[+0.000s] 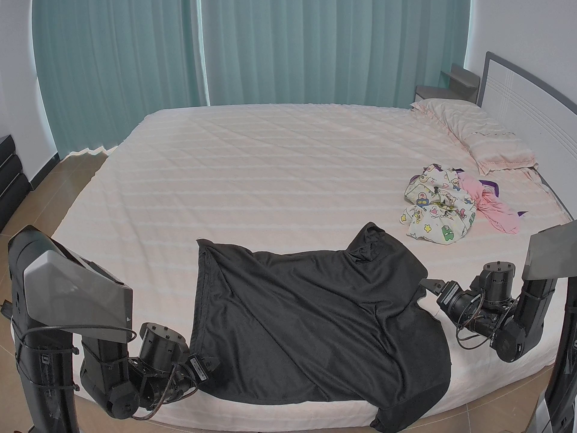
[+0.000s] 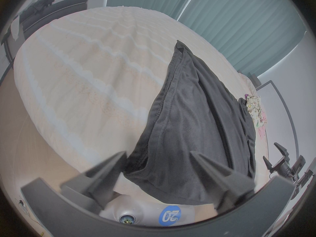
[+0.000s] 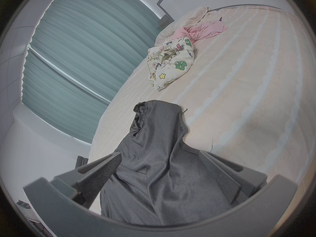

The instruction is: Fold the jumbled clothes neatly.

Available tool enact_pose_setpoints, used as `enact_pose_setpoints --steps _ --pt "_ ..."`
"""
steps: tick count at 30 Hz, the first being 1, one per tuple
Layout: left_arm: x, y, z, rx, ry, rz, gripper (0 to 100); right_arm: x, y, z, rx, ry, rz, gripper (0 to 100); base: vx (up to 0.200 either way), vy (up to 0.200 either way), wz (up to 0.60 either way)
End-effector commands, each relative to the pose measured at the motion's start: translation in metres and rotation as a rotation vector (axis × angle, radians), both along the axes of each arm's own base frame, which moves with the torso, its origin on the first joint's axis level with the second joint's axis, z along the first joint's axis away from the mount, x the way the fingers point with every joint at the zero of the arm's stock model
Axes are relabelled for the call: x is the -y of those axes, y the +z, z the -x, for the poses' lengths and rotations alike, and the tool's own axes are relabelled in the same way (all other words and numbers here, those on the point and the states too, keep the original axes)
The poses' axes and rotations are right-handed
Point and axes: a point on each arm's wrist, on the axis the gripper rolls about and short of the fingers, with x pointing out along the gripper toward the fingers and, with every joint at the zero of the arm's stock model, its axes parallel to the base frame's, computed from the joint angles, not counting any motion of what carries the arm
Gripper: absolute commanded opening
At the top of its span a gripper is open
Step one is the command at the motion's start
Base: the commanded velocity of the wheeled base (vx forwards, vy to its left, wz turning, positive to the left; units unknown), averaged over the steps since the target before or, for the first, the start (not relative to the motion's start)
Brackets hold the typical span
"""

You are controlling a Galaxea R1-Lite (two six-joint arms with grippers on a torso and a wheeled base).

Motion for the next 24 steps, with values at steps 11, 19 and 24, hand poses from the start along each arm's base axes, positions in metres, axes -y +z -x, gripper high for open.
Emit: enact_pose_setpoints --steps 11,19,24 --pt "-0.018 0.0 0.038 -0.094 -0.066 -0.174 0 0.001 -0.005 0.001 -0.017 -0.003 0.004 100 0.0 0.0 0.0" --pt "-0.023 -0.004 0.046 -0.149 -0.088 -0.235 0 0.001 -0.005 0.001 -0.019 -0.002 0.006 100 0.0 0.0 0.0" --pt "-0.024 -0.005 0.048 -0.167 -0.089 -0.244 0 0.001 -0.005 0.001 -0.019 -0.002 0.006 100 0.0 0.0 0.0"
